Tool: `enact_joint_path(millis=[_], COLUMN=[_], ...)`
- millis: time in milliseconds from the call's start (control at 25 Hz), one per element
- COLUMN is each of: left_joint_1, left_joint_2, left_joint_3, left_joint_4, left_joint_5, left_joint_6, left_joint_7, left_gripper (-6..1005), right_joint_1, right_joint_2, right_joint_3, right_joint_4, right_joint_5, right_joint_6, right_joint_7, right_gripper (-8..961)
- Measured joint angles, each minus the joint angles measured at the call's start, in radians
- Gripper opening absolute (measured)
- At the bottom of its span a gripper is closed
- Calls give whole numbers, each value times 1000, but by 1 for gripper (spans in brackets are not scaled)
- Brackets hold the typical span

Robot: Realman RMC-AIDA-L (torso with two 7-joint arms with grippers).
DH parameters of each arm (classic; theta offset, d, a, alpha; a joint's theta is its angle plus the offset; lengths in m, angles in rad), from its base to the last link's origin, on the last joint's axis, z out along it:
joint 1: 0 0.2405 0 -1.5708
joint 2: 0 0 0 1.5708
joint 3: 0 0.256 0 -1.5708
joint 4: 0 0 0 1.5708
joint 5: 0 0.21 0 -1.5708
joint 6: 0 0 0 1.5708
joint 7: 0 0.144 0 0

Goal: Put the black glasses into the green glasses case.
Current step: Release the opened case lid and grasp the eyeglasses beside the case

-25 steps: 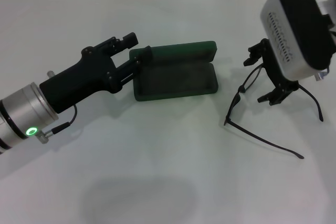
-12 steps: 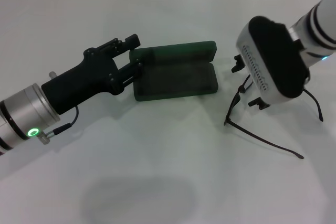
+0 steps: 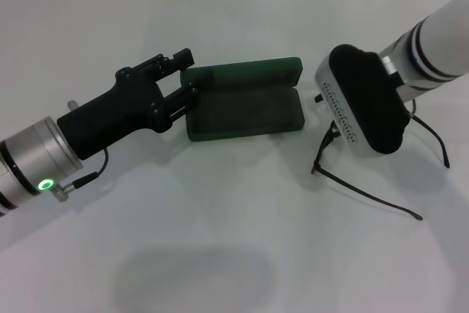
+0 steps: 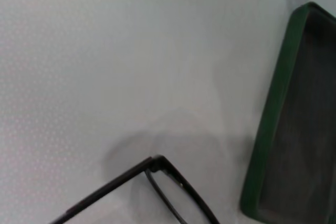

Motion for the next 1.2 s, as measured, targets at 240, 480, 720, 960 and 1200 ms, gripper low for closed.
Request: enact_joint_path(millis=[240, 480, 720, 960, 1200], left_joint_1=[-4, -6, -6, -6, -6], left_joint_2=[2, 2, 2, 3, 3], left_joint_3=[2, 2, 2, 3, 3], left_joint_4=[0, 0, 0, 0, 1], left_joint_5=[0, 1, 2, 1, 1], left_joint_6=[-10, -13, -14, -14, -14], left_joint_7=[1, 1, 1, 1, 1], left_gripper=[544, 543, 543, 543, 542], right_joint_1=[3, 4, 4, -1, -7], right_joint_2=[0, 0, 0, 0, 0], right_joint_3=[-27, -55, -55, -53, -28], right_joint_4=[1, 9, 13, 18, 24], right_joint_5=[12, 25, 32, 39, 64], right_joint_6=[15, 16, 17, 18, 17], right_joint_7=[0, 2, 2, 2, 2], right_gripper=[608, 592, 577, 493, 395])
